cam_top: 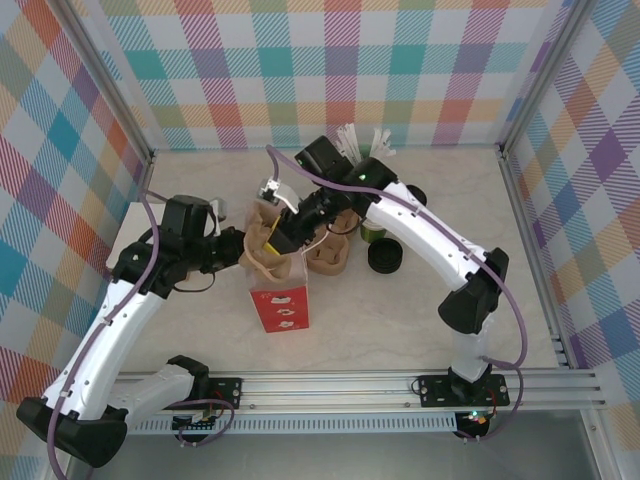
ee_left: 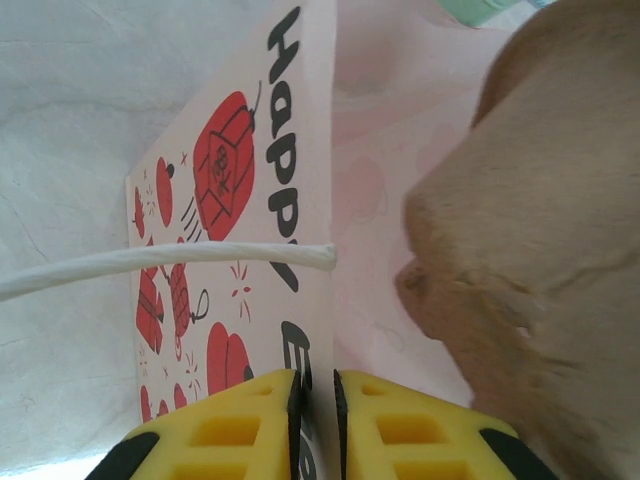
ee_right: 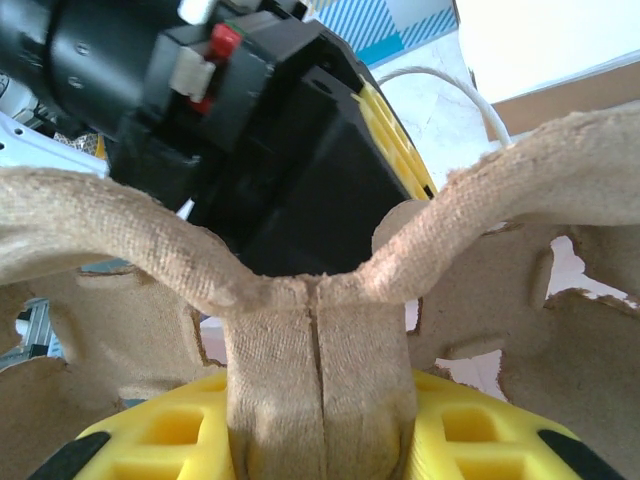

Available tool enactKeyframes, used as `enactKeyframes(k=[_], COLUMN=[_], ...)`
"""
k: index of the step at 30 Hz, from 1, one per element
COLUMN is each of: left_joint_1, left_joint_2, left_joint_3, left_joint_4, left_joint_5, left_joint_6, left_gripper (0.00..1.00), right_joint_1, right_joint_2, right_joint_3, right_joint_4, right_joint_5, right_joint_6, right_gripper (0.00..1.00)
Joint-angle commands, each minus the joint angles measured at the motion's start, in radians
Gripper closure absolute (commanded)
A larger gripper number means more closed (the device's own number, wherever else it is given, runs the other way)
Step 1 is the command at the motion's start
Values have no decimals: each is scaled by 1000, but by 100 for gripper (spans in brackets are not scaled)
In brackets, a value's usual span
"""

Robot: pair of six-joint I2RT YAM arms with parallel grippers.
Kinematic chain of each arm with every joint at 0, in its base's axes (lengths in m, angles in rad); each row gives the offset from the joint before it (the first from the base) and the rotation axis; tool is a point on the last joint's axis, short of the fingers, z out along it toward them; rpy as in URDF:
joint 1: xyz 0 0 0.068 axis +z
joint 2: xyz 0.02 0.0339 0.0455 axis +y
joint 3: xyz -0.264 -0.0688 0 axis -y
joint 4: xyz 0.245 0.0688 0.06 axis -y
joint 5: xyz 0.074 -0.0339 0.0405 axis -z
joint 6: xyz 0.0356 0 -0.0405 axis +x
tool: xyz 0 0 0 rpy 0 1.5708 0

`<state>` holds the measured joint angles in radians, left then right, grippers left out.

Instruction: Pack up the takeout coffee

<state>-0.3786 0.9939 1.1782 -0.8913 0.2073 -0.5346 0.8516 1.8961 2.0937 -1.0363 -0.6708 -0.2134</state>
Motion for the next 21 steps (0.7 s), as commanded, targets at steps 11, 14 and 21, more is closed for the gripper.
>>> enactKeyframes(k=[11, 14, 21], left_joint_1=[-8, -8, -8], left_joint_2=[-51, -58, -58], left_joint_3=[-46, -53, -53], left_joint_4=[-41, -41, -34], left_joint_5=[-17, -10, 13], left_joint_6=[7, 7, 8], left_gripper=[88, 89, 92], right_joint_1=[10, 15, 31], right_joint_2=[113, 125, 145], right_joint_3=[204, 219, 239], right_joint_4=[-207, -219, -246], right_joint_5=[222, 282, 388], right_joint_6=[-54, -57, -56], right_gripper=[69, 69, 69])
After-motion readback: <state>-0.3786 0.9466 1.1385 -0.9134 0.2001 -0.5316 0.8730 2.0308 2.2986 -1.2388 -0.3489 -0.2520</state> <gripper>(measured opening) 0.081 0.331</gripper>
